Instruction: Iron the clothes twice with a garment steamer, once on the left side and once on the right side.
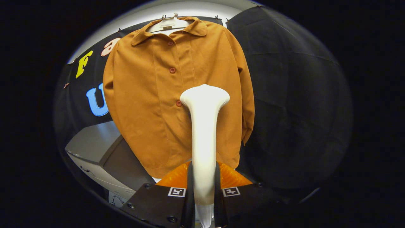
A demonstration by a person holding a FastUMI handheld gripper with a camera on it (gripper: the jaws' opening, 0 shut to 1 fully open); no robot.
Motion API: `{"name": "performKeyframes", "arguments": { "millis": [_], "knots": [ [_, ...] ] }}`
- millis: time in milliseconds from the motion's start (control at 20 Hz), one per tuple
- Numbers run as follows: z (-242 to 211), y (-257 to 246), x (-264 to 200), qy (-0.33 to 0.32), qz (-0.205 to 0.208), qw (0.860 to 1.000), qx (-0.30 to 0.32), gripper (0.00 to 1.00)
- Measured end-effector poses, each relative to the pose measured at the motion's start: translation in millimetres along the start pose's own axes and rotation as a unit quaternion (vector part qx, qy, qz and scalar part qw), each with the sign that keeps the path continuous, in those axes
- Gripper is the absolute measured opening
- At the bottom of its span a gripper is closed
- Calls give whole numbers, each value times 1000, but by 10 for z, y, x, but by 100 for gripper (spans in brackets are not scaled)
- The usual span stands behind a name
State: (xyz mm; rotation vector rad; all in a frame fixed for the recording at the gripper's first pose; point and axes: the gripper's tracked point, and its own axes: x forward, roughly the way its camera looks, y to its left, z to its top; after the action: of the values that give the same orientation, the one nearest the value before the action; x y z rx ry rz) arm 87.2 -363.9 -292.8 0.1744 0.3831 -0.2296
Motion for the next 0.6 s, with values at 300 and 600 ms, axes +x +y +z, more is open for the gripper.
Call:
{"name": "performKeyframes", "arguments": {
  "millis": [300, 600],
  "knots": [
    [-525, -46, -54, 51, -13, 999, 2, 27],
    [-924, 95, -321, 85, -14, 996, 16, 27]
  ]
}}
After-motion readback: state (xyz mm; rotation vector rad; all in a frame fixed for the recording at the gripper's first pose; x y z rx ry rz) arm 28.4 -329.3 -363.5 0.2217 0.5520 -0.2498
